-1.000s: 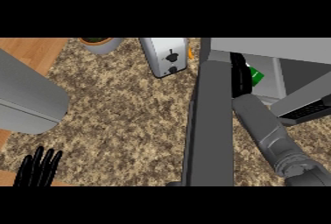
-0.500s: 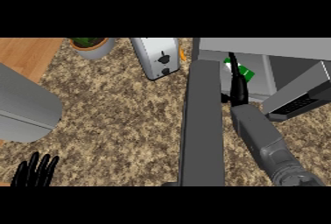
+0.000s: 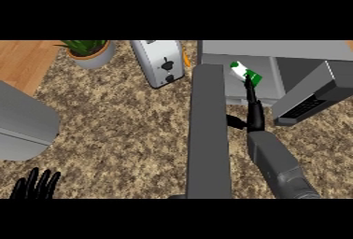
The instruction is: Pick up the milk, place it into the microwave and close the microwave
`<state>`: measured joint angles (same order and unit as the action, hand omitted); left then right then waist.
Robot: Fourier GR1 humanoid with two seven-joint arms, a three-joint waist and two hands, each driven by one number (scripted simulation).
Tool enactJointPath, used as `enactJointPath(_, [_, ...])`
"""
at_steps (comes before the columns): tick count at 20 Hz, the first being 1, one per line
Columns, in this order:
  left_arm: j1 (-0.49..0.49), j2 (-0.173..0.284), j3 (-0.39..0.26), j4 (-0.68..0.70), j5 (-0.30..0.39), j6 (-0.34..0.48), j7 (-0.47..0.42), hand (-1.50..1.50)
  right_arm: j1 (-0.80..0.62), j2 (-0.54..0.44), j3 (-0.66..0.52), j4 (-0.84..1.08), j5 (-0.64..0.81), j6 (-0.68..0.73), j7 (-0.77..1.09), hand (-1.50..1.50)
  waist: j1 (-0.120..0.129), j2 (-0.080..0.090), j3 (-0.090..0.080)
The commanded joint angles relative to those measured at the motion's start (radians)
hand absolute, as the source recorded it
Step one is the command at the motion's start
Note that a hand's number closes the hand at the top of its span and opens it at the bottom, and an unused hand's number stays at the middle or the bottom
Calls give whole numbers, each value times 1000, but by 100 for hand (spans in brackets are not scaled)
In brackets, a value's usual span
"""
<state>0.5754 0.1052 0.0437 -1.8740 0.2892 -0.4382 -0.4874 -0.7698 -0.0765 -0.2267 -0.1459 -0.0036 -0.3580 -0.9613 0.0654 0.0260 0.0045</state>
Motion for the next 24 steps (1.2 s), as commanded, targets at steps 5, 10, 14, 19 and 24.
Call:
enactJointPath(5, [-31,-33,-27,15,-39,39,41,-150,116,-4,-1,-17,-2,156,-152,-150,-40,-14,-2])
enactJointPath(10, [40,-37,-66,-28,-96,21,28,-150,200,-14,20,-59,-2,297,-151,-150,-57,-25,-4])
enactJointPath(14, [-36,-33,-79,-1,-120,41,103,-150,265,11,57,-119,19,258,-130,-150,-67,-28,-5])
enactJointPath(19, [43,-46,-112,-23,-141,7,55,-150,376,-45,43,-193,-6,296,-172,-150,-63,-27,-4])
enactJointPath(24, [-10,2,-168,18,-182,-57,76,-150,533,-62,58,-302,-16,331,-212,150,-78,-31,-5])
